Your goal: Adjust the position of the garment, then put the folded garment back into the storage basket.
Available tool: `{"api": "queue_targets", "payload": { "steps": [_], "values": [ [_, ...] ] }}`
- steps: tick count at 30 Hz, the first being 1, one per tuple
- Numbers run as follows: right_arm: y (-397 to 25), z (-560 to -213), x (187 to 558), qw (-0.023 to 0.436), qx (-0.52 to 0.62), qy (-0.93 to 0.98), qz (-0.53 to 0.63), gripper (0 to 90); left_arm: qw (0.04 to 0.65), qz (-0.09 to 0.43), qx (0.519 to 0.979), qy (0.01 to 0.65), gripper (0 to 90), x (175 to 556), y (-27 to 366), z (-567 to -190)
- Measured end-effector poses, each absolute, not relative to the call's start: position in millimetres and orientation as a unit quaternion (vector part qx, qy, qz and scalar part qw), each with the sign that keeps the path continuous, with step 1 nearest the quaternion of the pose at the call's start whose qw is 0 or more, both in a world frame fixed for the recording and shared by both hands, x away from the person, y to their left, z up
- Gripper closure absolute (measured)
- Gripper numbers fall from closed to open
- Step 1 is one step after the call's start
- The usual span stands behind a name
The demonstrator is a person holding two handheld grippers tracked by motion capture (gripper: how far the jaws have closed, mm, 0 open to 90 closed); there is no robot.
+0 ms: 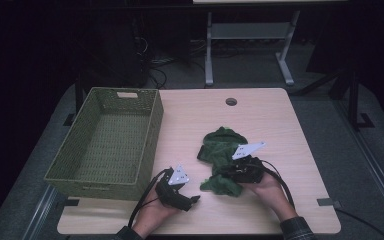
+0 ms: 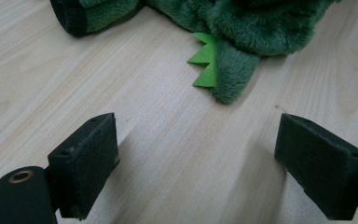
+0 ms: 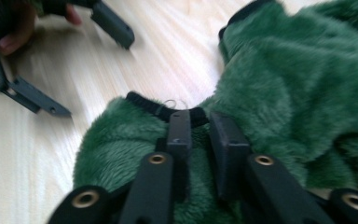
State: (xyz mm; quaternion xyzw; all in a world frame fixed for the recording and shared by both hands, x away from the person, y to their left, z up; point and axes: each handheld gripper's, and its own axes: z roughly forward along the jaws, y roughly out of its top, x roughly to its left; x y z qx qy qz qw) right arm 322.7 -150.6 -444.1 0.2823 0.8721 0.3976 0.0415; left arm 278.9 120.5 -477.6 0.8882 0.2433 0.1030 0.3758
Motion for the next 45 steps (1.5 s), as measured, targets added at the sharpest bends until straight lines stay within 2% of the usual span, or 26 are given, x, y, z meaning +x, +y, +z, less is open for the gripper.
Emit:
{"api": "queue_targets", "payload": {
  "steps": [9, 16, 18, 21, 31, 38, 45],
  "values": [
    [-159.9, -430.9, 324.6, 0.05, 0.288, 0.866, 0.407, 63.8, 0.353, 0.12, 0.895, 0.244, 14.5, 283.2, 114.5, -469.5],
    [-169.2, -422.6, 331.5, 0.076, 0.3, 0.859, 0.407, 60.1, 0.375, 0.107, 0.888, 0.244, 15.3, 296.2, 112.6, -451.0],
    [-172.3, -418.7, 334.6, 0.081, 0.304, 0.857, 0.408, 59.5, 0.378, 0.096, 0.888, 0.245, 20.6, 301.9, 111.0, -446.8],
    [-178.1, -415.1, 340.6, 0.084, 0.31, 0.848, 0.421, 59.1, 0.382, 0.097, 0.887, 0.242, 22.2, 309.7, 107.3, -441.0],
    [-192.5, -403.1, 368.6, 0.094, 0.338, 0.839, 0.416, 58.2, 0.395, 0.107, 0.882, 0.234, 36.0, 344.6, 93.7, -417.0],
    [-197.1, -404.2, 383.7, 0.107, 0.351, 0.827, 0.426, 58.1, 0.401, 0.104, 0.877, 0.243, 36.7, 374.0, 83.2, -407.6],
    [-202.2, -410.0, 403.1, 0.112, 0.373, 0.823, 0.414, 56.5, 0.4, 0.114, 0.874, 0.25, 42.1, 400.3, 73.5, -407.7]
  ]
}}
